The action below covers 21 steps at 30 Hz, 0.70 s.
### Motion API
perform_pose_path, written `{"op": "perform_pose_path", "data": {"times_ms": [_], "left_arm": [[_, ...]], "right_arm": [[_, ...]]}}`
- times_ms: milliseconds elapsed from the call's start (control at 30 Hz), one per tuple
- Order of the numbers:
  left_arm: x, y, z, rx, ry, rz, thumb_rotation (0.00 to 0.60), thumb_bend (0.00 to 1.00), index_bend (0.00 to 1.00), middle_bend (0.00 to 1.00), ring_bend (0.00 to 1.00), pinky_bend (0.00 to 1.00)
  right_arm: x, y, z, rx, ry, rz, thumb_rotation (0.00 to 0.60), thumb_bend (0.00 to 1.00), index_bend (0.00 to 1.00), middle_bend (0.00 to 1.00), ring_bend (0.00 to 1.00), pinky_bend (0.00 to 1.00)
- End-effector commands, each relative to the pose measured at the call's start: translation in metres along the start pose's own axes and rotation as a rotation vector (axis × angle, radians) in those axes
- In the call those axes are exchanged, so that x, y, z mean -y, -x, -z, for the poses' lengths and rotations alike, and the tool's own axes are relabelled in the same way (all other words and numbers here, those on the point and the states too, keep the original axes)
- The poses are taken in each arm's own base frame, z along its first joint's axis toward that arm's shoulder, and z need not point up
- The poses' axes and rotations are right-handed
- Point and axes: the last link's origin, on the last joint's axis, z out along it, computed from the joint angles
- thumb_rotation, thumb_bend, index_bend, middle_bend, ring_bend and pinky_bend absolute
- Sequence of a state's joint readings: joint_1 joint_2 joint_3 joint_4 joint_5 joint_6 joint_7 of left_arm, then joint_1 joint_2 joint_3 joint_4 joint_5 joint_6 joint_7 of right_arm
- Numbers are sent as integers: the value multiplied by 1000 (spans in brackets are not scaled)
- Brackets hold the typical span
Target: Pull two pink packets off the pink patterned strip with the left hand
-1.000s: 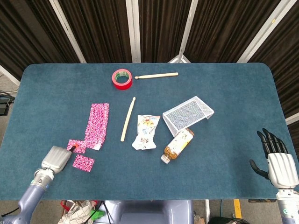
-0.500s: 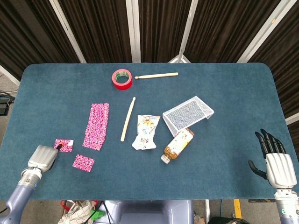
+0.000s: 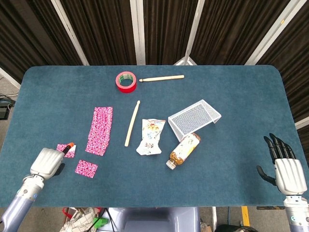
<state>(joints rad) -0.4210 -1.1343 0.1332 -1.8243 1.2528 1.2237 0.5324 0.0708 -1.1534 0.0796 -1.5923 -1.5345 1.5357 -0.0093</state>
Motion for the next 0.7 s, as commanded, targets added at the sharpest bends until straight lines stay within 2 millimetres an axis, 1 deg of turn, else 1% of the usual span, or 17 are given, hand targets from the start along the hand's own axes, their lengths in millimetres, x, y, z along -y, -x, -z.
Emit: {"op": "perform_pose_path", "data": {"times_ms": [33,67,100,200,233,300,433,700], "left_arm": [[12,-24,60,-186,23,200,600,486,176,309,299,352],[17,-23,67,-206,16,207,600,463,176,270,260,316],[24,-19,75,-222,-3,215,600,415,175,216,206,272],[37,-13,86,-240,-53,221,600,284,176,109,93,195],[41,-11,89,-246,-78,222,600,259,176,82,62,177],[46,-9,92,-279,-115,238,600,240,170,49,22,153],[49,-5,93,-306,-124,250,600,207,159,13,0,130],[54,-8,97,-371,-121,235,600,199,159,18,0,126]], "right_arm": [[-1,-1,0,0,7,-2,600,320,39,44,88,144],[-1,-1,0,-2,8,-3,600,320,39,44,88,144],[-1,-2,0,-4,10,-4,600,320,39,43,88,144],[-2,-2,0,-4,14,-3,600,320,39,44,88,139],[-2,-2,1,-1,16,-2,600,320,39,44,88,135],[-3,-2,1,7,18,4,600,318,39,44,88,129],[-3,-2,1,7,16,11,600,313,39,44,88,129],[-1,-4,1,2,-18,18,600,313,39,44,88,129]]}}
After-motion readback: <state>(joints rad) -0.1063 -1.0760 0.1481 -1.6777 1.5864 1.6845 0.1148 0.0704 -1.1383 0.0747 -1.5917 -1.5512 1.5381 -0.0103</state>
